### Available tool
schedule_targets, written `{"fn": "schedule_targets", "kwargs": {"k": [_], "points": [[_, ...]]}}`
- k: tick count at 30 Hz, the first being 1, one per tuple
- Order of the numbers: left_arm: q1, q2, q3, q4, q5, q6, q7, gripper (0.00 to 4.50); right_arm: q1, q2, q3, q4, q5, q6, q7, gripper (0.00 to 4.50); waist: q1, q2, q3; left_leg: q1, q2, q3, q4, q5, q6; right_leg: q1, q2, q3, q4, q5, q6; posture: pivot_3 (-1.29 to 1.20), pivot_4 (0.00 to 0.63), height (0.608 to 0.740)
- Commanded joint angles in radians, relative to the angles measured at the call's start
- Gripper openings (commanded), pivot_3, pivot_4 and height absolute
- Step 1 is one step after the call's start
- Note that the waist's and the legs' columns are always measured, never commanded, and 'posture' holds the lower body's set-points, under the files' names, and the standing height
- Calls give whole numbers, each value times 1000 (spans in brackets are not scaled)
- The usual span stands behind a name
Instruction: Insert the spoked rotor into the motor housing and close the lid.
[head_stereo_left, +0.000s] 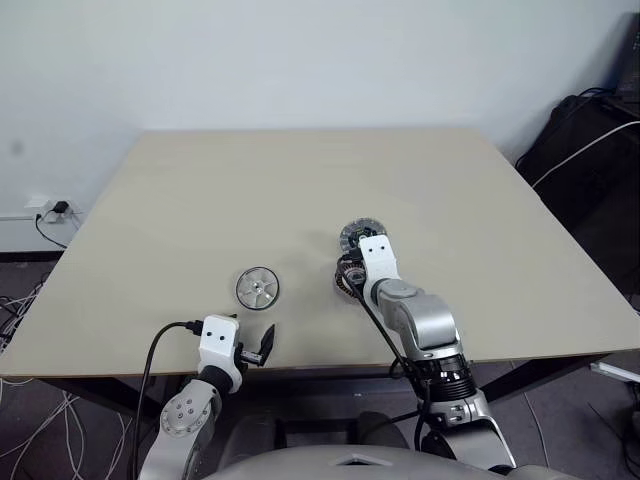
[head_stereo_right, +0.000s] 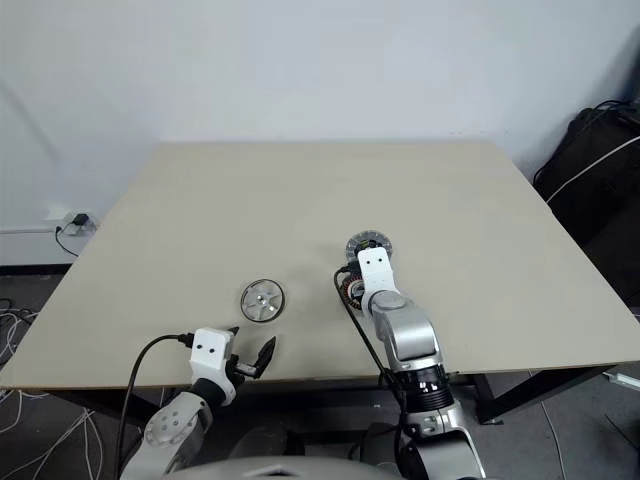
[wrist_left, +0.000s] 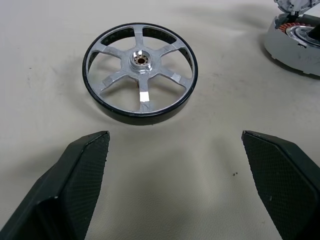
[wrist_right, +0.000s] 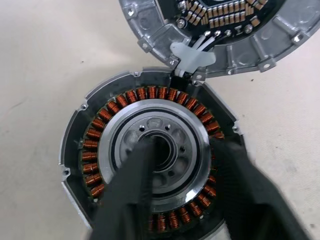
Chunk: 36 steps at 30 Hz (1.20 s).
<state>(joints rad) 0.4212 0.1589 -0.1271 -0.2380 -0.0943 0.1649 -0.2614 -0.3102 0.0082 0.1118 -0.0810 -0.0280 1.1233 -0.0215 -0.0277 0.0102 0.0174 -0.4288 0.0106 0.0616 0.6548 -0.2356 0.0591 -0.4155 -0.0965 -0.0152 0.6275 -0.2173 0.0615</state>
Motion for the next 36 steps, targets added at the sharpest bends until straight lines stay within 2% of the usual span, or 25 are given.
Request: {"fn": "schedule_targets", "kwargs": {"k": [1, 5, 10, 18, 36], "points": [[-5, -6, 0, -30, 0, -25, 4, 4500, -16, 6, -18, -5, 1, 11, -5, 652, -1, -1, 0, 0, 0, 0, 0, 0, 0, 0, 0, 0, 0, 0, 0, 0, 0, 740], [-8, -6, -1, -27, 0, -26, 3, 4500, -14, 12, -28, -18, 6, 21, -7, 39, -2, 0, 0, 0, 0, 0, 0, 0, 0, 0, 0, 0, 0, 0, 0, 0, 0, 740], [-12, -4, -1, -24, 0, -25, 0, 4500, -10, 18, -34, -31, 9, 19, -5, 39, -1, 0, 0, 0, 0, 0, 0, 0, 0, 0, 0, 0, 0, 0, 0, 0, 0, 740], [-12, -1, 0, -25, -1, -20, -1, 4500, 24, -33, 37, -78, -3, -98, 42, 39, -2, 1, 1, -1, 0, 0, 0, 0, 0, -1, 0, 0, -1, 0, 0, 0, 0, 740], [-7, 1, -2, -24, -2, -18, -5, 4500, 41, -33, 71, -70, 3, -105, 66, 39, -2, 0, 1, -1, 0, 0, 0, 0, 0, -1, 0, 0, 0, 0, 0, 0, 0, 740]]}}
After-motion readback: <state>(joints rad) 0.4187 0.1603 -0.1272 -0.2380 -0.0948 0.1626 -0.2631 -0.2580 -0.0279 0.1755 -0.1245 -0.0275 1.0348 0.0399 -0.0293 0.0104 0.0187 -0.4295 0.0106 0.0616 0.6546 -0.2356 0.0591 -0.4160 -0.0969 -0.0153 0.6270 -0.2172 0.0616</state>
